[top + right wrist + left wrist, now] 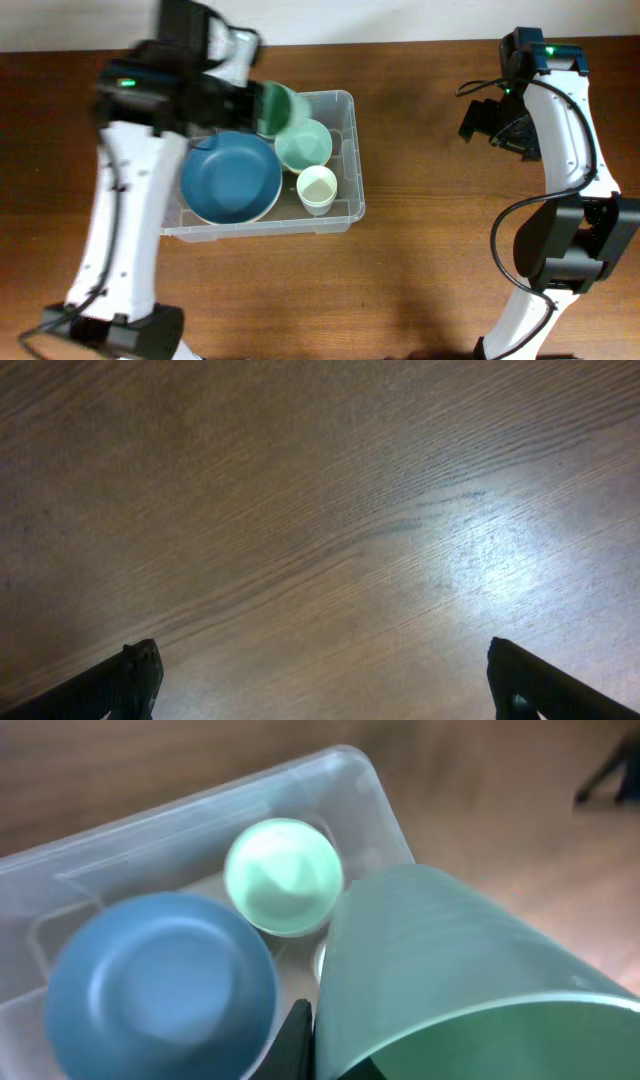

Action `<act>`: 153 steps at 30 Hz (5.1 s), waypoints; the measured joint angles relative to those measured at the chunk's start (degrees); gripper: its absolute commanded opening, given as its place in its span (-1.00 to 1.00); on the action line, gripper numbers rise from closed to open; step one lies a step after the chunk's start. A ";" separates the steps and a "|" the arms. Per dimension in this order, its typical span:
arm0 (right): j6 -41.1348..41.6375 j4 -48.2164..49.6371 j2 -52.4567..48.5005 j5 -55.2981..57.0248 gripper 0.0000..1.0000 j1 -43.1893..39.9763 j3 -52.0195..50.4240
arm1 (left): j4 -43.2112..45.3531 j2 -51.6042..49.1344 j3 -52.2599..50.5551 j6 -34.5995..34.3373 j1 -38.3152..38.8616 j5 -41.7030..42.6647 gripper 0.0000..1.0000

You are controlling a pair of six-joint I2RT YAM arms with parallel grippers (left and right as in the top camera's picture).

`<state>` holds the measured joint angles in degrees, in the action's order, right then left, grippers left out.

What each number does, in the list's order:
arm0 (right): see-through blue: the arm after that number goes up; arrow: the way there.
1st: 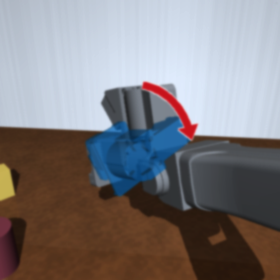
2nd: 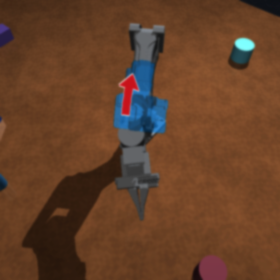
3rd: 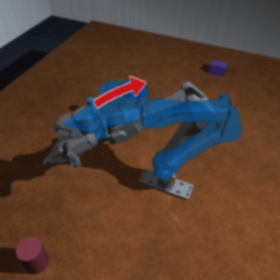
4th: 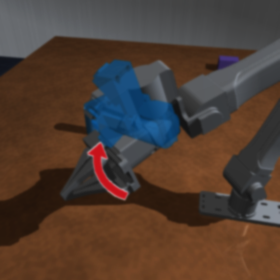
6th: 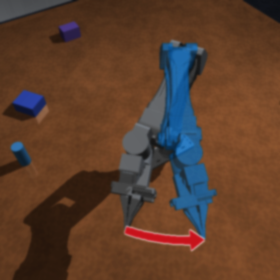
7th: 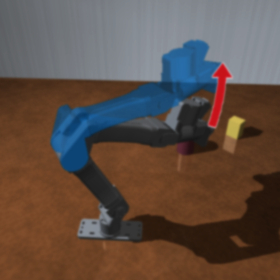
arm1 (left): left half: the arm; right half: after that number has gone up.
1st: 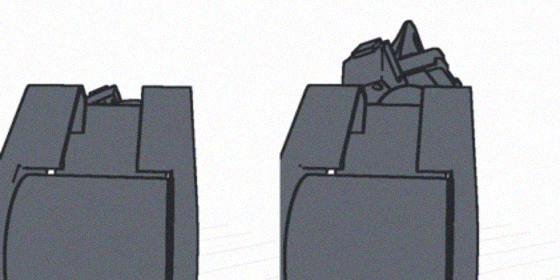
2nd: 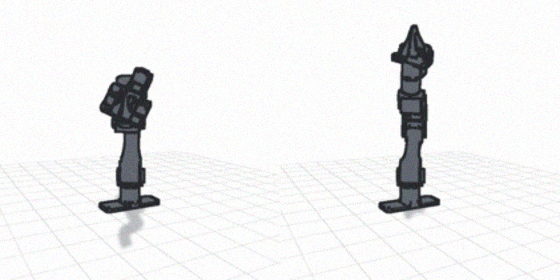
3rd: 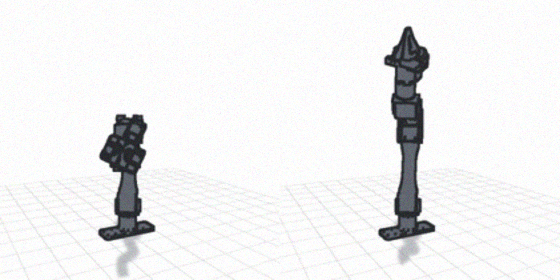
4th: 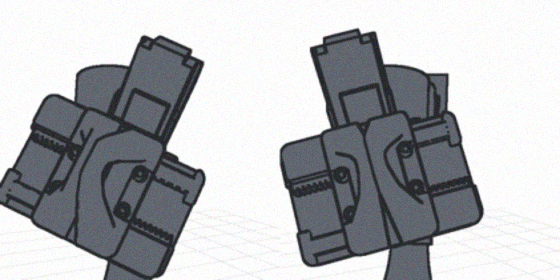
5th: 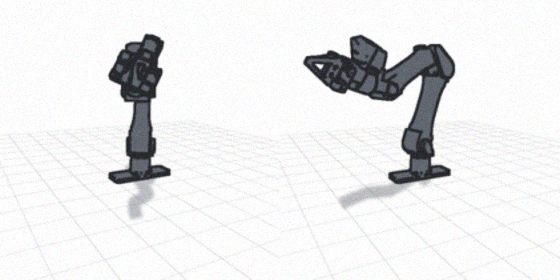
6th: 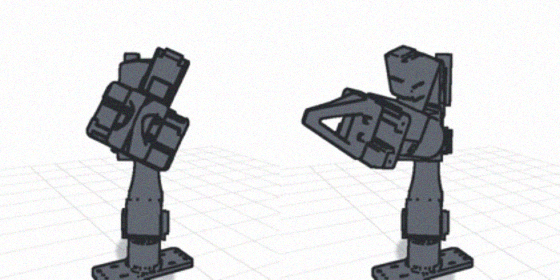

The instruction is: Pack container

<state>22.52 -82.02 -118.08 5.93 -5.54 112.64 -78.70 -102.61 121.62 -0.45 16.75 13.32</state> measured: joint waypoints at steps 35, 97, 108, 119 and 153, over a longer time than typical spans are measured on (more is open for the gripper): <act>-0.04 0.00 0.00 -0.02 0.98 0.00 0.00 | -8.79 -18.49 -0.02 1.55 7.98 -7.23 0.99; -0.04 0.02 0.00 -0.02 0.97 0.00 -0.04 | 49.11 37.46 -52.54 20.41 0.50 -7.54 0.99; 0.00 0.02 0.00 0.00 0.98 0.00 -0.04 | 87.69 62.69 -94.42 22.23 -5.18 -7.54 0.99; -0.04 0.02 0.00 0.00 0.98 0.00 -0.04 | 97.88 83.62 -110.64 22.36 -9.25 -7.34 0.99; -0.07 0.00 0.00 0.00 0.97 0.00 -0.04 | 75.60 101.72 -121.07 26.36 -19.04 -3.30 0.99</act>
<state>22.46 -82.02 -118.08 5.93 -5.54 112.60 -3.09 -0.89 0.56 25.91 -2.28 10.02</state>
